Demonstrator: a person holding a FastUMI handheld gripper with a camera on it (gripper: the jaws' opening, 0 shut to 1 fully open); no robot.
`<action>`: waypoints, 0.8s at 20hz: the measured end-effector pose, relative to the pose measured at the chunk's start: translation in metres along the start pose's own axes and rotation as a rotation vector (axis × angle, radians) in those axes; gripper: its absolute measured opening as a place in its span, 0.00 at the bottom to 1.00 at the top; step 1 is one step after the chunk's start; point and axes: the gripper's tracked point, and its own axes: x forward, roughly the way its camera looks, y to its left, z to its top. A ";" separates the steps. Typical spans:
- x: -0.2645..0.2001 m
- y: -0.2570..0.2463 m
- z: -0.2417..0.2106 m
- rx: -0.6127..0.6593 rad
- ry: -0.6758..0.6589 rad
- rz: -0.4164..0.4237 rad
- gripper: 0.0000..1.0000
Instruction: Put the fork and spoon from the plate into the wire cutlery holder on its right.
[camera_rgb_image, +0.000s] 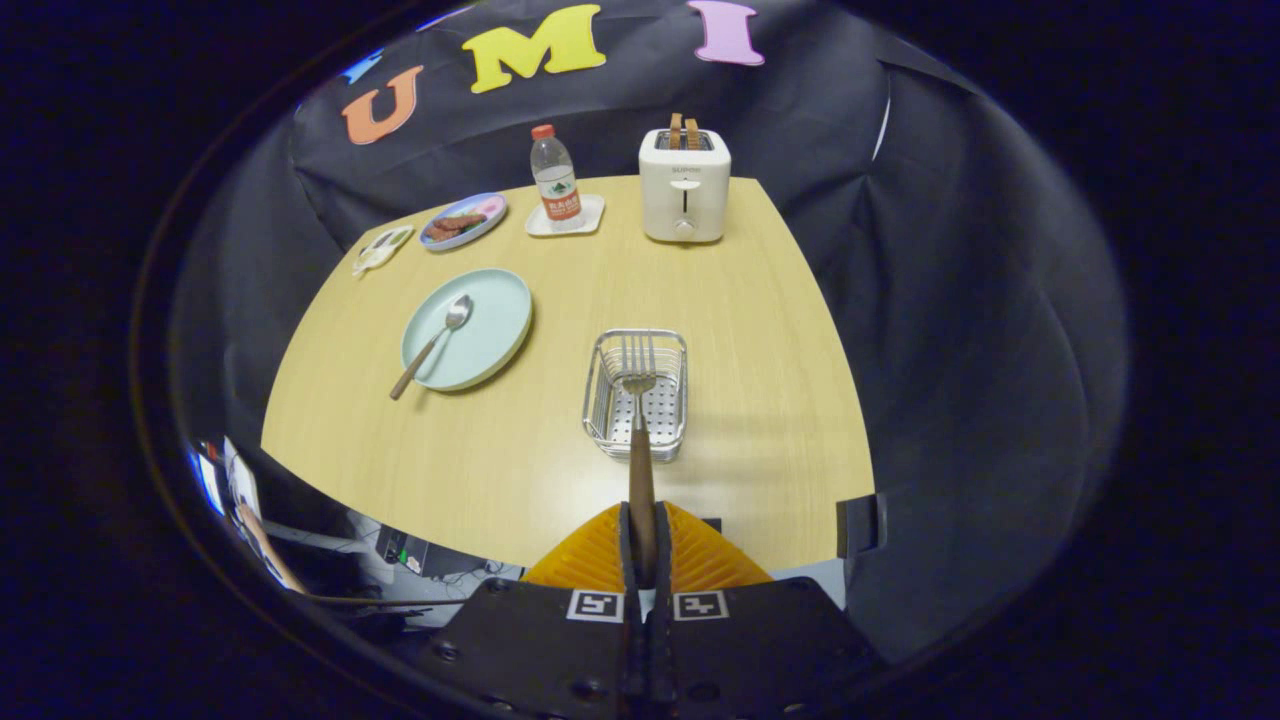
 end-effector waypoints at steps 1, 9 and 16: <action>0.000 0.000 0.000 -0.001 0.007 -0.005 0.03; -0.004 0.003 0.006 0.024 0.089 -0.026 0.06; -0.002 0.004 0.031 0.020 0.061 -0.057 0.09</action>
